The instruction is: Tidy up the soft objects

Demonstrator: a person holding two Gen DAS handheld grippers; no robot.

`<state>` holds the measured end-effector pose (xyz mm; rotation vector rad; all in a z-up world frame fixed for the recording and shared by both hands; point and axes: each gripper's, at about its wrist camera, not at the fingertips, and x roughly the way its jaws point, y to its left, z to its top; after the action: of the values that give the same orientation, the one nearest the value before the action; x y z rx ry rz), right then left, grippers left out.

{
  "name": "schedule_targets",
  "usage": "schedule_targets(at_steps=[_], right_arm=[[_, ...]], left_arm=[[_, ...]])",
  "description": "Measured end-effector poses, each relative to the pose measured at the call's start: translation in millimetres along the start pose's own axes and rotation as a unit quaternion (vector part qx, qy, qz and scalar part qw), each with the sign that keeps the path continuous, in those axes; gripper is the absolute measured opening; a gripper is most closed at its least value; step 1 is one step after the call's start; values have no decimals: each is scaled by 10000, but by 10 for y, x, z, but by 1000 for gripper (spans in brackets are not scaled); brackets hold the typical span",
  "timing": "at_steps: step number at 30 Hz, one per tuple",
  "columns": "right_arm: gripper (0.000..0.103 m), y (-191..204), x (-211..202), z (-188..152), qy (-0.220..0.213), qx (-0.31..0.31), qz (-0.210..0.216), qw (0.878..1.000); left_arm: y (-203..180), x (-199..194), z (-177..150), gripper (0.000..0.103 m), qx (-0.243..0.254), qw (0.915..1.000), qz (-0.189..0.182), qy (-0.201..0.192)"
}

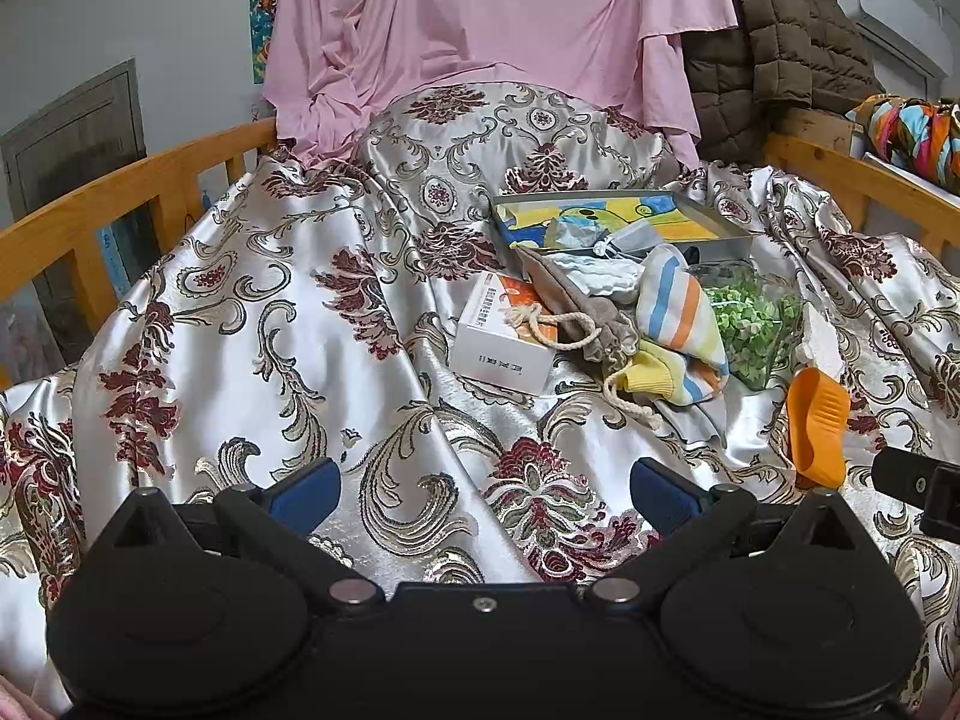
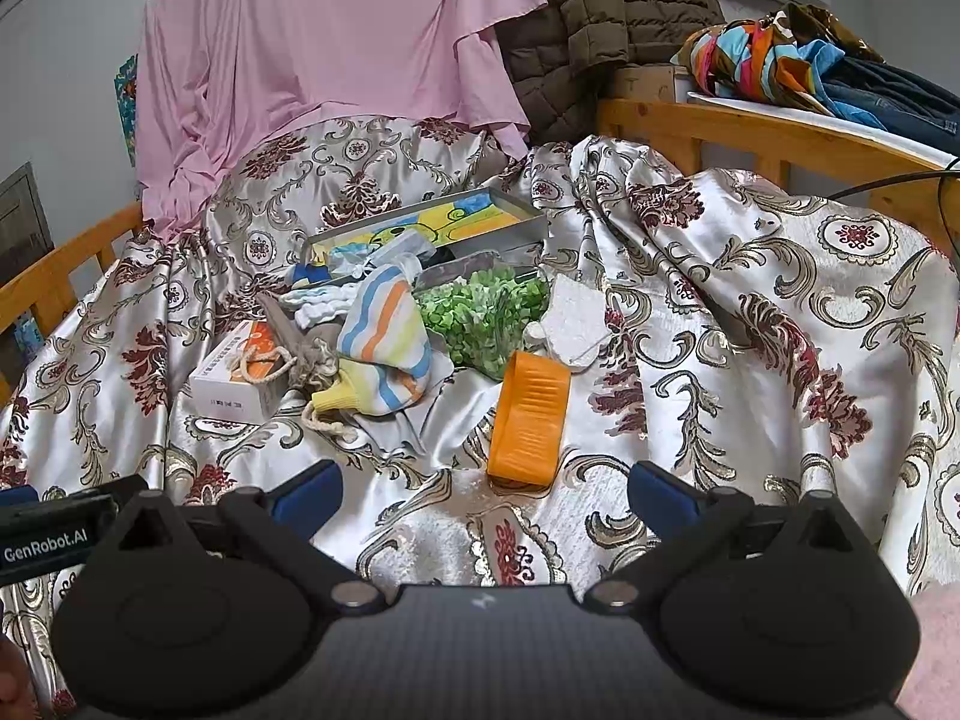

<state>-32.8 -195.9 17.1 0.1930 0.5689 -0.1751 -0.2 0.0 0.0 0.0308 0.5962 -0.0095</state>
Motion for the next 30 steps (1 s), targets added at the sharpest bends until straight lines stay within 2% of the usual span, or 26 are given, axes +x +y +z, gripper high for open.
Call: schedule_targets(at_steps=[30], right_arm=[[103, 29, 3, -38, 17, 4, -6, 10000]], left_arm=[[-5, -3, 0, 102, 15, 10000, 6, 34]])
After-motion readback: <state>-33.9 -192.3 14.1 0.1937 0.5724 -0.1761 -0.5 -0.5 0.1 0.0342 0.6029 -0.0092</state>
